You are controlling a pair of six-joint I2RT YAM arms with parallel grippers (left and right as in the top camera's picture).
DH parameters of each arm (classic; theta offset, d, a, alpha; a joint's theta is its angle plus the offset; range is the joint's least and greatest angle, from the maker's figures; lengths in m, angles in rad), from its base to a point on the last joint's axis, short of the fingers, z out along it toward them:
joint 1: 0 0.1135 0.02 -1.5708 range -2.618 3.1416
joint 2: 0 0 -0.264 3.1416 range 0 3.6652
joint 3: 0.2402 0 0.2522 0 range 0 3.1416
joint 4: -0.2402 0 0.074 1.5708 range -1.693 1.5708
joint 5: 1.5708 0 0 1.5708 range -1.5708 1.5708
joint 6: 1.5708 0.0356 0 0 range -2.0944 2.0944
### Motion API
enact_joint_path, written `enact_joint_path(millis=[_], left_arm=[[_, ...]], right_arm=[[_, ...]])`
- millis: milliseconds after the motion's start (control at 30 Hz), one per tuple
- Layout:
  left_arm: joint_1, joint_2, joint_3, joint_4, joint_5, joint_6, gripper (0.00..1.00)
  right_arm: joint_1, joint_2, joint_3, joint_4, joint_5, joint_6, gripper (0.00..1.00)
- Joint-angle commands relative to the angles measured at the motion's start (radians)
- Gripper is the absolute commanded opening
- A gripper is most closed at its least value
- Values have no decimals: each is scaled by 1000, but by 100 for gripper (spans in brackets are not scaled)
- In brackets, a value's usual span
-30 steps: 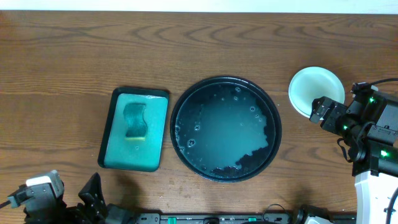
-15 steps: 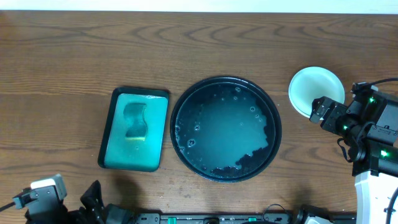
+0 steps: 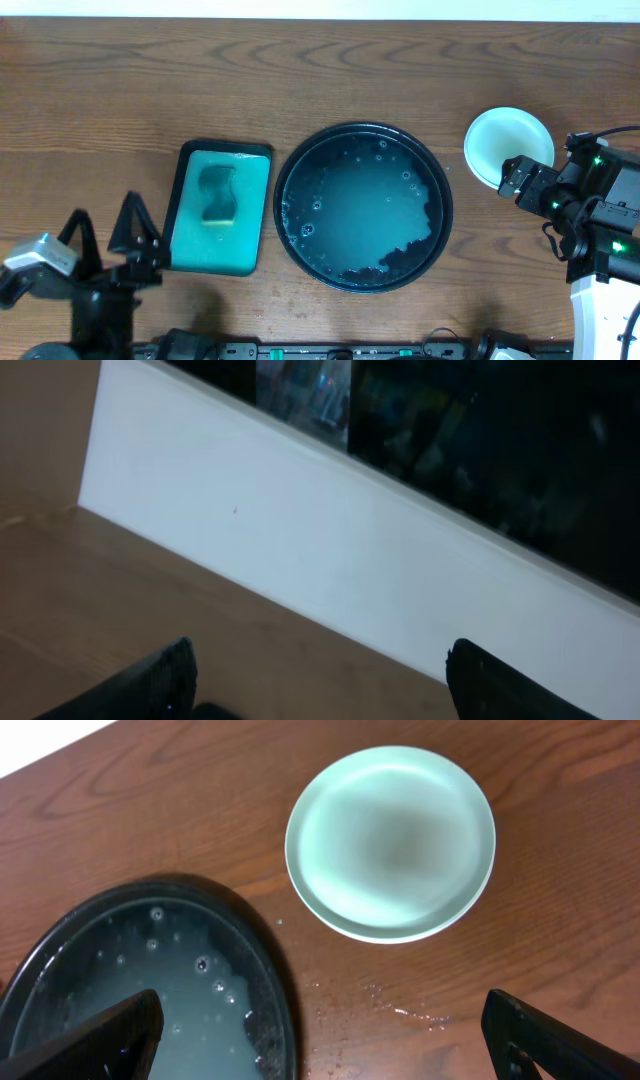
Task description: Clean dirty plates on tray and stack at the side
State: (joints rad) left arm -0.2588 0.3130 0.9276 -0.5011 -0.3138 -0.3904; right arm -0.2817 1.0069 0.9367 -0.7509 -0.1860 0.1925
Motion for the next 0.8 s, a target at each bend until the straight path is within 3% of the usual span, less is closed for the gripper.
enact_joint_path(millis=[0,333,767], left_arm=[[23,-95,-184,147,-9,12,80],[106,-296,-617,443,24,-137,80],[148,-311,-870,642,43,-195,80]], right_arm=[[13,0,12,-1,2,-14,99],[13,0,12,-2,2,-14,99],[13,0,12,-2,2,-14,99]])
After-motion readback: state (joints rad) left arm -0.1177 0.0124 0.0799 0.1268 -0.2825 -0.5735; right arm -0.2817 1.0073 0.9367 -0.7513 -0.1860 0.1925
